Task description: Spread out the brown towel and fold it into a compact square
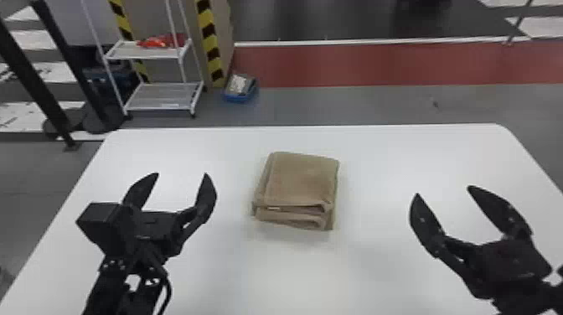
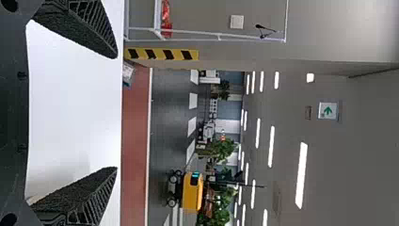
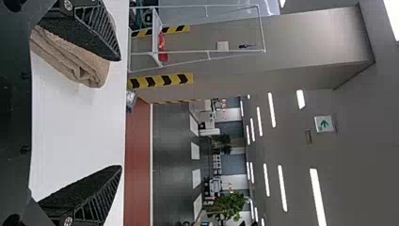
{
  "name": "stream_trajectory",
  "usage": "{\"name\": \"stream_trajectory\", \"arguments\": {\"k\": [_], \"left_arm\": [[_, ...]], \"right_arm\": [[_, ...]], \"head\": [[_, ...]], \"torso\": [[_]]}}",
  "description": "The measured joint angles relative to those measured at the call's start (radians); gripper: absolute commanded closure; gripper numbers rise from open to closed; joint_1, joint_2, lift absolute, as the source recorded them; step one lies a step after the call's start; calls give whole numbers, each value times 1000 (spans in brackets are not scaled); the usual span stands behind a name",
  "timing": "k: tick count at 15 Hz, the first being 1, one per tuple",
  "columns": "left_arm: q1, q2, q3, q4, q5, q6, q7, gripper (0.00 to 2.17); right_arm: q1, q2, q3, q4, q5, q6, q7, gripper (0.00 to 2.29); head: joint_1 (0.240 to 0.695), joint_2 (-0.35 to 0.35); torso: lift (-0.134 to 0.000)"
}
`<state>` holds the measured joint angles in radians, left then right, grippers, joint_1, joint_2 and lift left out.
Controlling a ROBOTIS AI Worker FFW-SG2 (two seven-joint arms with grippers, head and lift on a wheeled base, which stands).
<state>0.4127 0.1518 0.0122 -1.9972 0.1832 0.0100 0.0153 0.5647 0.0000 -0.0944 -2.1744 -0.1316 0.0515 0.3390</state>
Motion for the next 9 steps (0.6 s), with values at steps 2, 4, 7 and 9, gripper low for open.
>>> {"name": "stream_trajectory", "arguments": {"k": [2,4,7,9], "left_arm": [[-4,0,-3,0,-1,3,0,26],[-7,0,-2,0,1,15,0,26],[-8,-1,-1,-1,2,20,0,26],[-8,-2,0,-3,2,20,0,26]], "right_arm": [[-3,0,-1,2,-2,0,0,66],[-6,0,-1,2,-3,2,0,66],[-9,0,-3,2,-6,6,0,66],[-11,0,-3,2,-6,6,0,66]], "head": [[695,61],[695,60],[695,59],[695,60]], "torso": [[-119],[-119],[-119],[-119]]}}
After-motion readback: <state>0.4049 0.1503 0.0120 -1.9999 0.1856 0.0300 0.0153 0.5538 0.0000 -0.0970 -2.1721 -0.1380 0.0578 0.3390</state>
